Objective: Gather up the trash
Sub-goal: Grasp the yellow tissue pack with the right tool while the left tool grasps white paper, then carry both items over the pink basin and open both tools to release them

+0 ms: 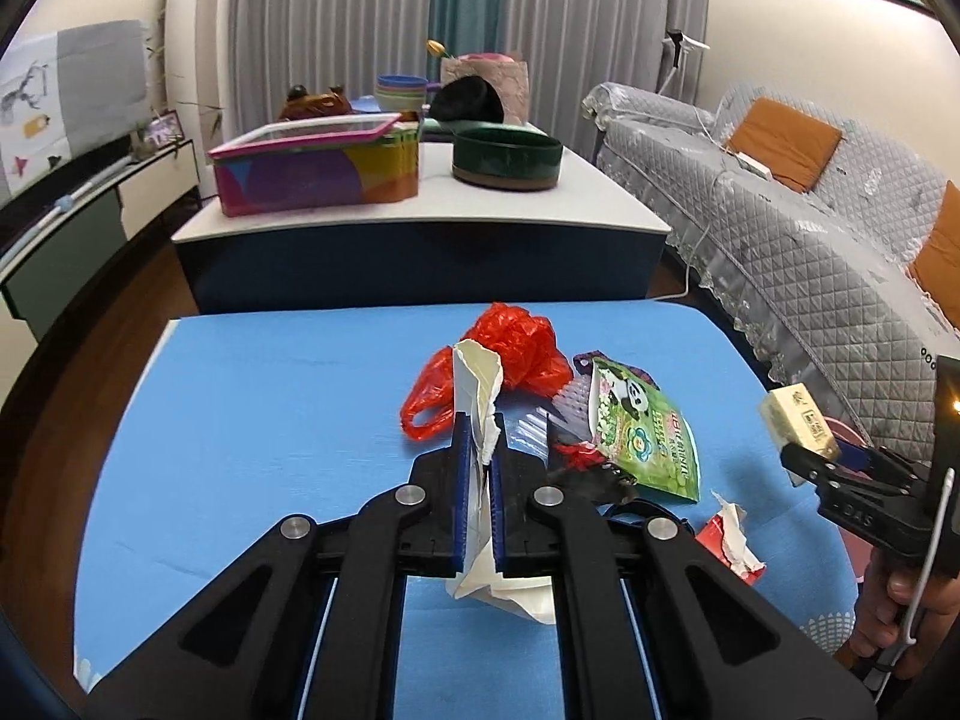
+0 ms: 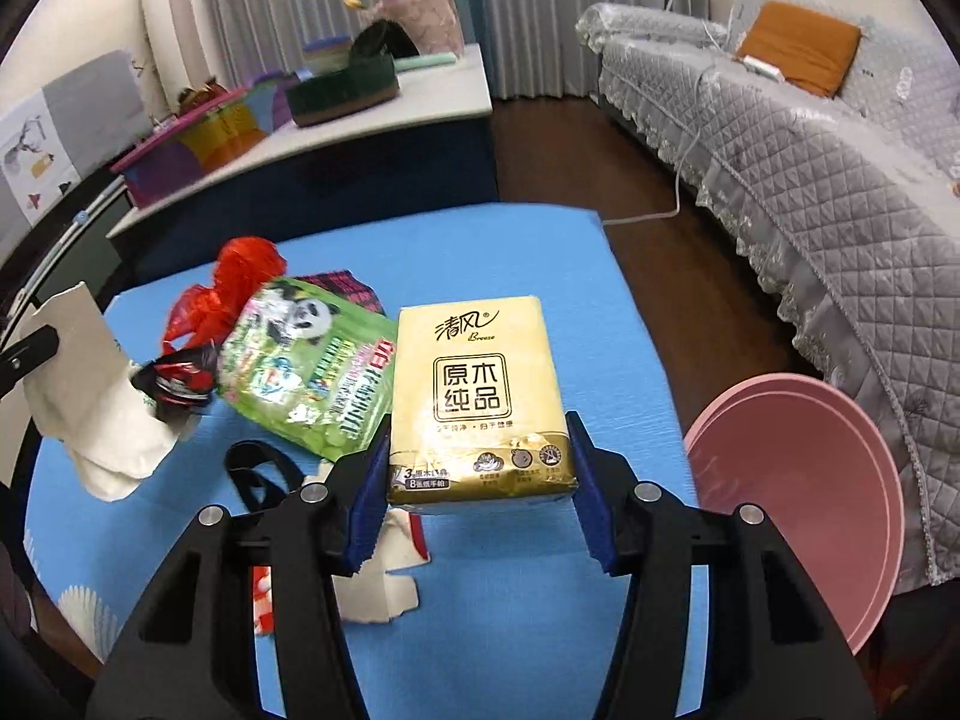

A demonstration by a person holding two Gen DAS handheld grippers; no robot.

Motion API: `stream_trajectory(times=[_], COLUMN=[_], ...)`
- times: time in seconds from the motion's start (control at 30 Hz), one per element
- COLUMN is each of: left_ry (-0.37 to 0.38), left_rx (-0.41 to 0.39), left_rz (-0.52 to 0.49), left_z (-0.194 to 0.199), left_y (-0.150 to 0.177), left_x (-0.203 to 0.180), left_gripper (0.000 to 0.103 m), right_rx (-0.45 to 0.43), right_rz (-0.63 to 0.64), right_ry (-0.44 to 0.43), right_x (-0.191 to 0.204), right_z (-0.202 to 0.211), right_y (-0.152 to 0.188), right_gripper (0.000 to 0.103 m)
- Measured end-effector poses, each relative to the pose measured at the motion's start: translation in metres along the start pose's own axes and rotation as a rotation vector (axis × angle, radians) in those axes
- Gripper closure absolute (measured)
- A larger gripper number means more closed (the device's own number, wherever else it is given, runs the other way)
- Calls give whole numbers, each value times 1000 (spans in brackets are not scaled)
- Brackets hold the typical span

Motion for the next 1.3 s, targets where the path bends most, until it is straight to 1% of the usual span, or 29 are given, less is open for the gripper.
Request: stream_trajectory(times=[0.23, 0.5, 0.93, 1.3], left_ry=[0, 18, 53, 101], left_rx=[-43, -58, -80, -84], left_rz=[1, -23, -44, -71], left_z=[18, 23, 23, 17], left_y=[-6, -4, -4, -3], left_x=[-5, -21, -48, -85], left_gripper=[97, 97, 97, 97], right_rx=[-63, -103, -121, -127], right_rz=[31, 48, 33, 14], right_ry=[-7, -2, 23, 51], right_x=[1, 0, -15, -35], right_z=[29, 48, 56, 60], right_y=[0, 1, 2, 4], right_gripper=[49, 49, 49, 49])
Point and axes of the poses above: each gripper's, at about its wrist camera, not at the fingertips, and z roughly against the way its jaws point, x to its left, y to its underside, the point moved 6 cm from there along -z, roughly the way its jaws point, and after that the axes turned 7 degrees about z, right-handed, at the moved point
